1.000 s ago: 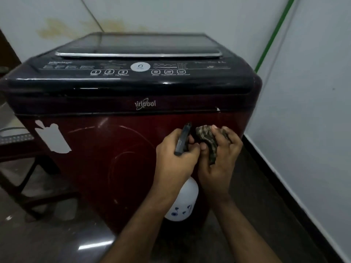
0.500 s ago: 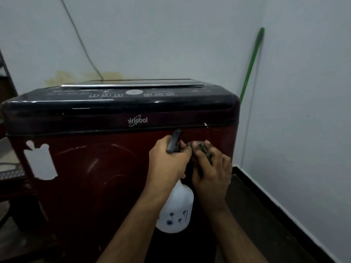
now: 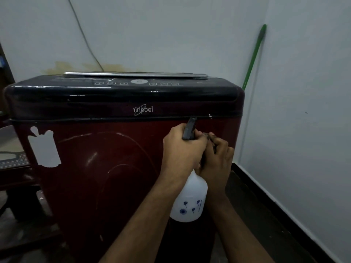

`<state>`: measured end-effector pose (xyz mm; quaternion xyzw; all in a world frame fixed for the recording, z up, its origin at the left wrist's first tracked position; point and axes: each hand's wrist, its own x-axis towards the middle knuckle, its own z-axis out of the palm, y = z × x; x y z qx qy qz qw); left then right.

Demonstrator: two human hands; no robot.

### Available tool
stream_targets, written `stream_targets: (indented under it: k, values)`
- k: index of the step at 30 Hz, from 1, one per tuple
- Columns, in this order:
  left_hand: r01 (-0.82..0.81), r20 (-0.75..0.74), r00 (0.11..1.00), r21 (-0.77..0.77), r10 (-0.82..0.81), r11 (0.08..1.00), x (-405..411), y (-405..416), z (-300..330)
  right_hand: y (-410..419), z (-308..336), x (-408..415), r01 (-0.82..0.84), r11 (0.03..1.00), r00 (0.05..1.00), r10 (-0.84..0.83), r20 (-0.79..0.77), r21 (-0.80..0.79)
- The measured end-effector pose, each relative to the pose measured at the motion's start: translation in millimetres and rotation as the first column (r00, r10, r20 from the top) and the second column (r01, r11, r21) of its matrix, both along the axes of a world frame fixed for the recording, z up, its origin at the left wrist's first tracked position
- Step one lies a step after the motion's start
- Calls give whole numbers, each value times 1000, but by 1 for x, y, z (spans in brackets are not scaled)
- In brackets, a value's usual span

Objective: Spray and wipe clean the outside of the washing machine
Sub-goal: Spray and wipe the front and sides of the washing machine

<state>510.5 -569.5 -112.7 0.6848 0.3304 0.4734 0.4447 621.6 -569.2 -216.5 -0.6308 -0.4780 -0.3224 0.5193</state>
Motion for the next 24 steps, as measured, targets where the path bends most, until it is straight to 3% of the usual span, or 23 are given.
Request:
stream_targets:
  k: [3,6,11,18,24]
  values:
    - [-8,22,1000,-12,8,1000,0,-3,2,-2,8,0,-47,999,997,48,-55,20]
    - [10,30,1000,-47,-8,999,-1,-5,6,8,18,5,-17,988,983,45,-181,155]
    - [29,24,999,-79,-27,996,-4,-3,-1,24,15,12,72,977,989,-43,-142,203]
    - [38,-40,998,-51,-40,998,-1,-12,0,0,16,18,-171,963,965,206,-160,209]
    - [1,-25,1000,-29,-2,1000,10,-19,9,-15,3,8,-148,925,828,309,-468,349]
